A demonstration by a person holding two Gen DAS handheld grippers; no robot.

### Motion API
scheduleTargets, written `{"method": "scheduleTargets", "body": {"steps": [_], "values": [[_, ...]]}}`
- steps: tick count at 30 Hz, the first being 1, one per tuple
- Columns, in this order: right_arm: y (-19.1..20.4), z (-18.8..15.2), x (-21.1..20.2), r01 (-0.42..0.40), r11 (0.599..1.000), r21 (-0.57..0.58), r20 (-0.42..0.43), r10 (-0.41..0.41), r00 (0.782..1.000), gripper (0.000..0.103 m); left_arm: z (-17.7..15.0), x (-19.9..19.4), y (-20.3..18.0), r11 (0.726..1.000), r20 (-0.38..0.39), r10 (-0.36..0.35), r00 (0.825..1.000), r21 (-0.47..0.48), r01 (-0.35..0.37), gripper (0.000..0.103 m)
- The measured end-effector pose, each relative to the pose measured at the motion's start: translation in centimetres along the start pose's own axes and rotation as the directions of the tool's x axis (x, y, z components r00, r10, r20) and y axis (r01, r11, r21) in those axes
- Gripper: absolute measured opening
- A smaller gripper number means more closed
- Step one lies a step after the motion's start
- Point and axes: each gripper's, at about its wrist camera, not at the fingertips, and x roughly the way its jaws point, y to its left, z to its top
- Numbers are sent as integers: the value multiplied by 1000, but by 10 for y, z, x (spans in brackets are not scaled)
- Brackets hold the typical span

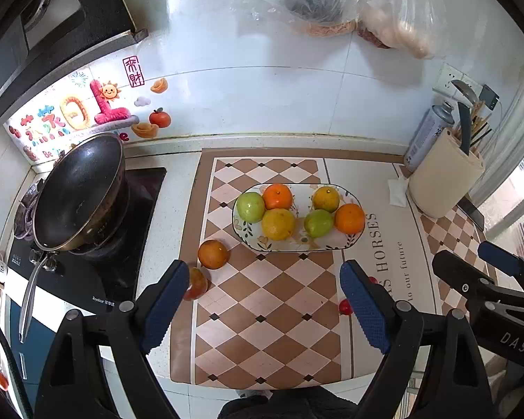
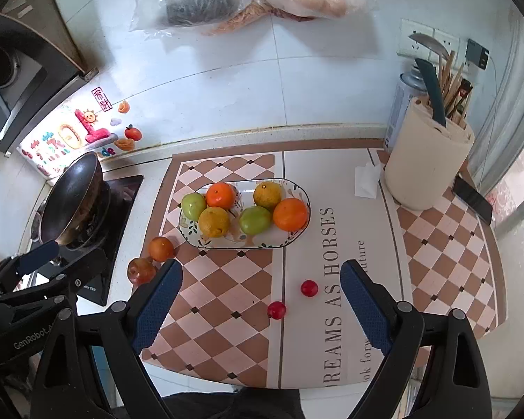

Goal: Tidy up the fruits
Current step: 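Lift both tools away from the plate, then grasp a red apple with the left tool while the right tool grasps a small orange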

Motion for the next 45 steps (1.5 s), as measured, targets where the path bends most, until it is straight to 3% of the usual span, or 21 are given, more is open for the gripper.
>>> {"method": "scheduleTargets", "body": {"steps": [7, 13, 18, 24, 29, 34, 36, 40, 45], "values": [[-4, 2, 29, -29, 999, 36, -53, 31, 998, 94, 2, 18, 12, 999, -19, 37, 999, -26, -38, 88], [21, -1, 91, -150, 989, 14, -160, 150, 976, 94, -5, 55, 61, 974, -68, 202, 977, -94, -207, 96], [70, 1, 171, -262, 965, -21, -287, 245, 926, 91, -28, 106, 122, 923, -233, 282, 931, -198, -329, 96], [134, 5, 259, -356, 934, -17, -415, 317, 853, 82, -57, 154, 165, 868, -384, 308, 870, -259, -422, 96], [177, 5, 316, -363, 931, -30, -497, 302, 814, 75, -69, 179, 181, 844, -452, 292, 843, -293, -449, 96], [205, 0, 358, -344, 937, -60, -562, 253, 788, 67, -73, 197, 193, 835, -500, 245, 830, -326, -443, 96], [211, -4, 367, -331, 940, -84, -576, 226, 785, 60, -74, 201, 195, 835, -510, 223, 831, -340, -432, 96], [214, -8, 368, -337, 934, -115, -578, 213, 788, 59, -74, 207, 202, 835, -519, 143, 843, -393, -384, 96], [194, -12, 332, -343, 927, -153, -552, 208, 808, 59, -71, 212, 210, 815, -487, -27, 873, -516, -263, 96]]}}
